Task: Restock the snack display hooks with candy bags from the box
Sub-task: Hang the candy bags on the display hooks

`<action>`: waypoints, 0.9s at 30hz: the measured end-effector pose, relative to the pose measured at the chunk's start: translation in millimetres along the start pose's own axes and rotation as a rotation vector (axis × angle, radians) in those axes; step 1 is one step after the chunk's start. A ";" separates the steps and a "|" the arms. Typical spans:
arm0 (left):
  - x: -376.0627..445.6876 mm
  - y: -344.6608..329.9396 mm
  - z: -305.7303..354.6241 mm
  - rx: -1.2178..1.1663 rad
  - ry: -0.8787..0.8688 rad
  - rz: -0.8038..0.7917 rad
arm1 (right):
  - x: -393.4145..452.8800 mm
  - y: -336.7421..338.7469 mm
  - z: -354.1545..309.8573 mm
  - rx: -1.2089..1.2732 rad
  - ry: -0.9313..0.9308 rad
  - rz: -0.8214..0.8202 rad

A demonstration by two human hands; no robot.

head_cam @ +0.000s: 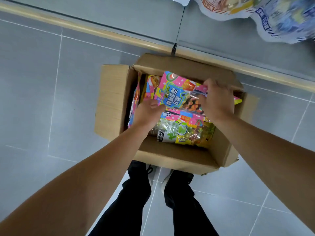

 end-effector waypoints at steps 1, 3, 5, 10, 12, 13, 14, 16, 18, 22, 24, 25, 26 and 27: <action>-3.2 -0.3 -3.0 -0.011 0.021 -0.004 | -7.2 1.4 -0.5 0.023 -0.020 -0.026; -12.5 0.7 -7.5 -0.006 0.033 -0.018 | -20.0 5.5 1.7 0.109 -0.095 -0.087; -21.8 2.9 -12.0 -0.010 0.039 -0.021 | -30.7 11.3 4.4 0.230 -0.156 -0.075; -56.0 13.0 -24.7 -0.150 0.105 -0.073 | -61.1 35.0 -6.3 0.627 -0.416 0.051; -75.8 16.8 -27.8 -0.212 0.166 -0.198 | -79.4 45.5 -23.2 0.826 -0.506 0.051; -86.0 18.7 -30.1 -0.252 0.181 -0.279 | -88.7 47.1 -30.5 0.920 -0.538 0.056; -95.0 20.9 -32.3 -0.296 0.185 -0.342 | -97.0 49.2 -38.7 1.019 -0.570 0.073; -111.8 29.0 -38.5 -0.380 0.167 -0.415 | -114.7 58.2 -57.0 1.173 -0.596 0.093; -132.7 42.6 -41.1 -0.414 0.121 -0.432 | -131.4 74.3 -77.5 1.237 -0.610 0.115; -171.8 73.5 -39.4 -0.361 0.062 -0.450 | -156.0 110.9 -106.6 1.294 -0.629 0.142; -202.9 95.7 -32.8 -0.363 0.031 -0.474 | -167.1 140.6 -127.6 1.301 -0.622 0.170; -221.2 106.5 -29.9 -0.359 0.019 -0.480 | -174.4 155.1 -138.3 1.317 -0.621 0.182; -238.4 117.0 -27.1 -0.362 0.004 -0.479 | -180.6 170.1 -148.3 1.330 -0.610 0.197; -256.9 127.1 -24.0 -0.364 -0.011 -0.477 | -186.9 184.1 -157.0 1.327 -0.610 0.213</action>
Point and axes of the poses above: each hand's wrist, its own x-axis towards the middle knuckle, its own y-axis out of the back of the hand, z = x × y, the point moved 1 cm from there along x, towards the middle knuckle, and after that the axes turned 15 degrees about y, right-handed, at the moved point
